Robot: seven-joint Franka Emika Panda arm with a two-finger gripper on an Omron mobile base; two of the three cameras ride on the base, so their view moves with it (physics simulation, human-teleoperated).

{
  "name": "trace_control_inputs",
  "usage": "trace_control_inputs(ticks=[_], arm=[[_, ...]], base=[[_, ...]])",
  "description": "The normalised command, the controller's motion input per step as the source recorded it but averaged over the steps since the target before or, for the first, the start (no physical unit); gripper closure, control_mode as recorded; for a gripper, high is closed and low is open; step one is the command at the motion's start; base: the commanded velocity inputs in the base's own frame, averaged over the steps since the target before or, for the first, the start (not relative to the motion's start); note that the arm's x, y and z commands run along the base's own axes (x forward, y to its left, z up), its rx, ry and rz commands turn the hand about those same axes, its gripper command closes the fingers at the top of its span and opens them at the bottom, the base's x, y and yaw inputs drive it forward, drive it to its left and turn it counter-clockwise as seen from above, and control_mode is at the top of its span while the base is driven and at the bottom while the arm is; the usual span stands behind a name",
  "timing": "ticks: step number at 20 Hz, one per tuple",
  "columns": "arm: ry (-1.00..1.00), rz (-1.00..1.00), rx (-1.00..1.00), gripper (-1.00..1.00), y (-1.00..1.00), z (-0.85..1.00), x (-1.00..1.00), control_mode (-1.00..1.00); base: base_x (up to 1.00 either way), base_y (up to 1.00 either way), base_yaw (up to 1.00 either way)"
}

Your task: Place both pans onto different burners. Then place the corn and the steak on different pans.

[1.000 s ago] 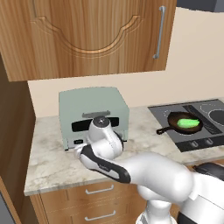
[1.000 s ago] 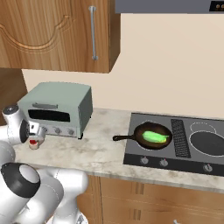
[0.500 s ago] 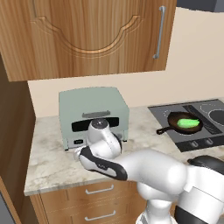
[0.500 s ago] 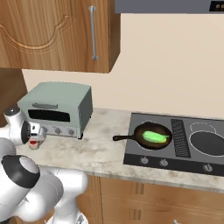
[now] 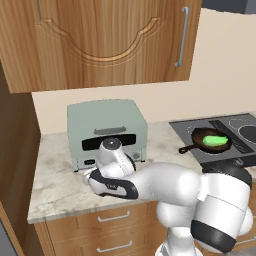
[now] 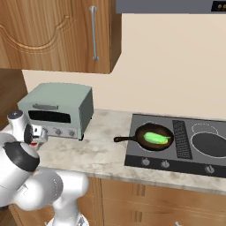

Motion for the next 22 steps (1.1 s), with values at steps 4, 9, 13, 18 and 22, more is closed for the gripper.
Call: trace_control_inputs(ticks=[4,9,13,18,22], arm=[[0.00,0.00,0.00,-1.00,0.13,-0.12,0.08,-1.00],[0.00,0.00,0.00,-1.00,0.01,-0.12,0.05,-1.00],[0.00,0.00,0.00,-1.00,0.00,-0.14,0.14,-1.00],[0.00,0.00,0.00,-1.00,0.01,-0.06,0.20,-1.00],[0.00,0.00,0.00,-1.00,0.04,-0.06,0.14,-1.00]], base=[[0.00,0.00,0.00],[0.00,0.00,0.00],[0.00,0.00,0.00],[0.00,0.00,0.00],[0.00,0.00,0.00]])
